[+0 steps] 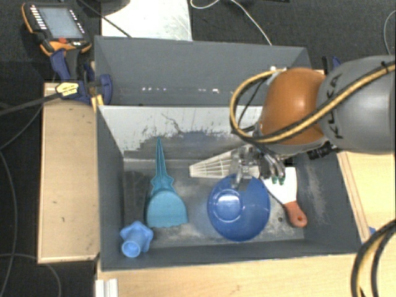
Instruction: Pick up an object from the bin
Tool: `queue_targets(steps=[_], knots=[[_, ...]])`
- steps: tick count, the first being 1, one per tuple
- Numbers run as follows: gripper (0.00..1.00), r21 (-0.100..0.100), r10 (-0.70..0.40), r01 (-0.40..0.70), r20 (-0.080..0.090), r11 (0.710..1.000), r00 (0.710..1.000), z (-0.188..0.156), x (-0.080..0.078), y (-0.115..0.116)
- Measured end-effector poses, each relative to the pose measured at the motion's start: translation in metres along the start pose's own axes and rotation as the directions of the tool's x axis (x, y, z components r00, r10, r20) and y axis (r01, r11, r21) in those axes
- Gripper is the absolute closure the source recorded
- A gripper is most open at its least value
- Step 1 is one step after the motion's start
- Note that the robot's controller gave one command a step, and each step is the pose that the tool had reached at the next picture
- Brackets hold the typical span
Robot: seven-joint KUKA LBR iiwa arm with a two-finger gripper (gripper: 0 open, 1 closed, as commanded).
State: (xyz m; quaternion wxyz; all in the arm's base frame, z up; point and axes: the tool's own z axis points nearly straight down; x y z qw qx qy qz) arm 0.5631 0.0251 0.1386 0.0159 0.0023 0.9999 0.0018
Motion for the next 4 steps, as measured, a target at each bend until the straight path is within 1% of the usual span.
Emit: queue_targets(steps=[1,2,3,4], knots=[[1.0,-0.002,-0.005,0.005,-0.005,1.0,1.0,0.056,-0.006,-0.003],[1.0,0.0,-0.012,0.012,-0.005,1.0,1.0,-0.031,-0.001,-0.008],[1.0,-0.001,-0.006,0.006,0.003,1.0,1.0,-0.026,-0.012,-0.02],[1.0,0.0,-0.029,0.029,0.0,1.0,1.0,-0.099,-0.018,-0.008]])
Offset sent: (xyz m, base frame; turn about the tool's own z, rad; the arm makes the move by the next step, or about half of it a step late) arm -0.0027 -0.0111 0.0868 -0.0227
